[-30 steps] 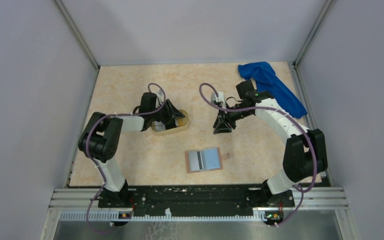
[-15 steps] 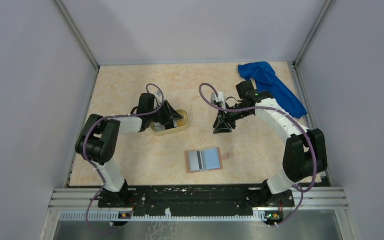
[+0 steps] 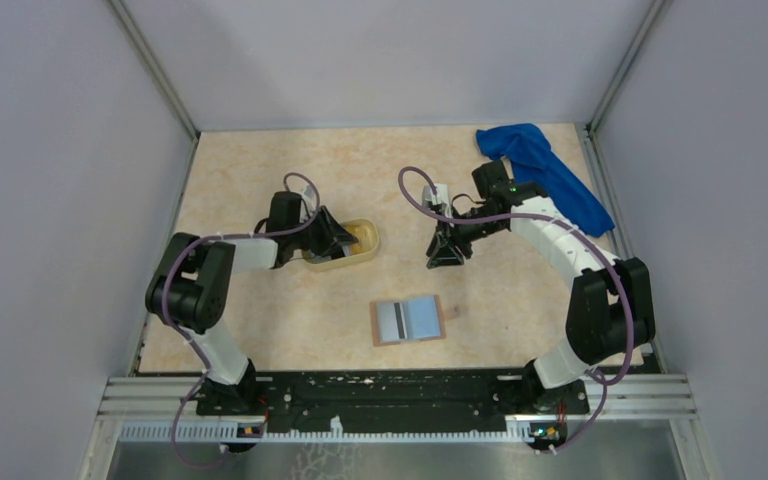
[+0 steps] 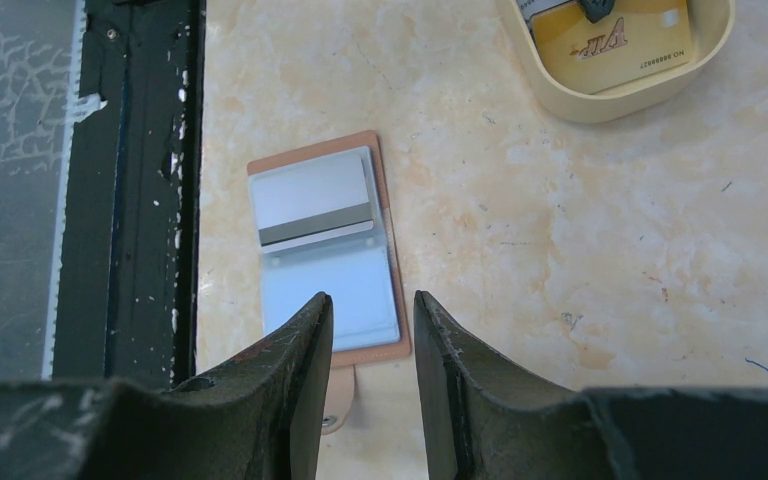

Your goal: Put the credit cards into the card holder

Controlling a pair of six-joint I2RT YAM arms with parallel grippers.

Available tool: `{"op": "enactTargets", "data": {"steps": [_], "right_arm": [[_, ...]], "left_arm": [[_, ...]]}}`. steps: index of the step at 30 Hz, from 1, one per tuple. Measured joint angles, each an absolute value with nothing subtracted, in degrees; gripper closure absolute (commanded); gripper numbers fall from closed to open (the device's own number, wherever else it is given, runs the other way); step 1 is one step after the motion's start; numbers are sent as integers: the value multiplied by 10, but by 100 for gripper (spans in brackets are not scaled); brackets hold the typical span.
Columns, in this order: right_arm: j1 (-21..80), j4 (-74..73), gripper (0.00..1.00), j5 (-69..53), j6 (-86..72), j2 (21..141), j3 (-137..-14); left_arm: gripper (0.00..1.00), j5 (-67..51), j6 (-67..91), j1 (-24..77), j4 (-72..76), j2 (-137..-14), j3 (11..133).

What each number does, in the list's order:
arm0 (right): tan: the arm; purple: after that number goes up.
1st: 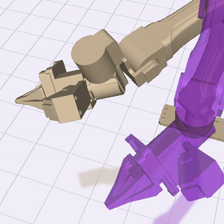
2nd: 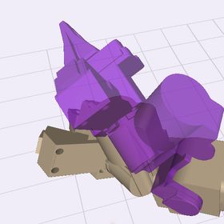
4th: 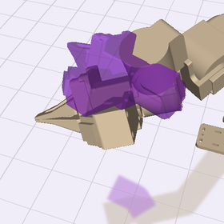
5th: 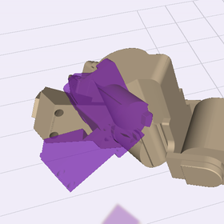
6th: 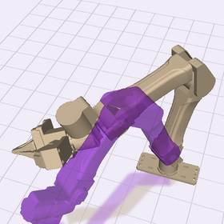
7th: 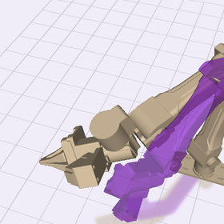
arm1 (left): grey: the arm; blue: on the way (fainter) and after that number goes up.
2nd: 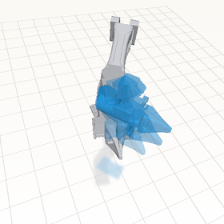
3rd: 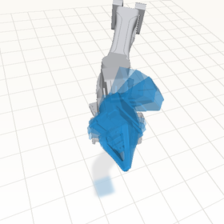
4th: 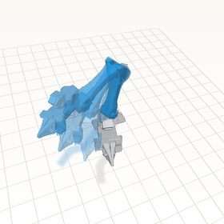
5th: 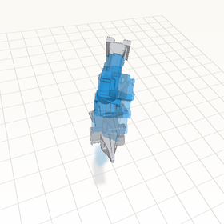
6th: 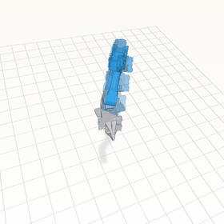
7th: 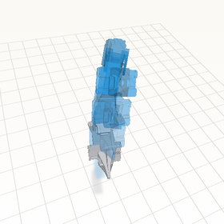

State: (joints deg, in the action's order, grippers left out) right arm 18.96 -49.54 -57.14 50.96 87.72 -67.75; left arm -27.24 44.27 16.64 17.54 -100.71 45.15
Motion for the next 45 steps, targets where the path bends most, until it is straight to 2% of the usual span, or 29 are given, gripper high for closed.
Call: {"op": "enactTargets", "data": {"steps": [9, 15, 20, 36, 41, 45], "right_arm": [[190, -498, 64, -572, 510, 877, -677], [190, -504, 64, -572, 510, 877, -677], [190, -505, 64, -573, 510, 877, -677], [190, -508, 64, -582, 522, 877, -677], [190, -507, 64, -584, 536, 875, -672], [192, -503, 64, -596, 555, 864, -652]], "left_arm": [[74, -273, 436, 156, 175, -988, 441], [94, -271, 432, 150, 175, -983, 435], [100, -263, 423, 147, 162, -973, 430], [100, -180, 329, 146, 76, -839, 407], [100, -187, 300, 146, 70, -777, 375], [100, -250, 280, 145, 119, -716, 328]]}}
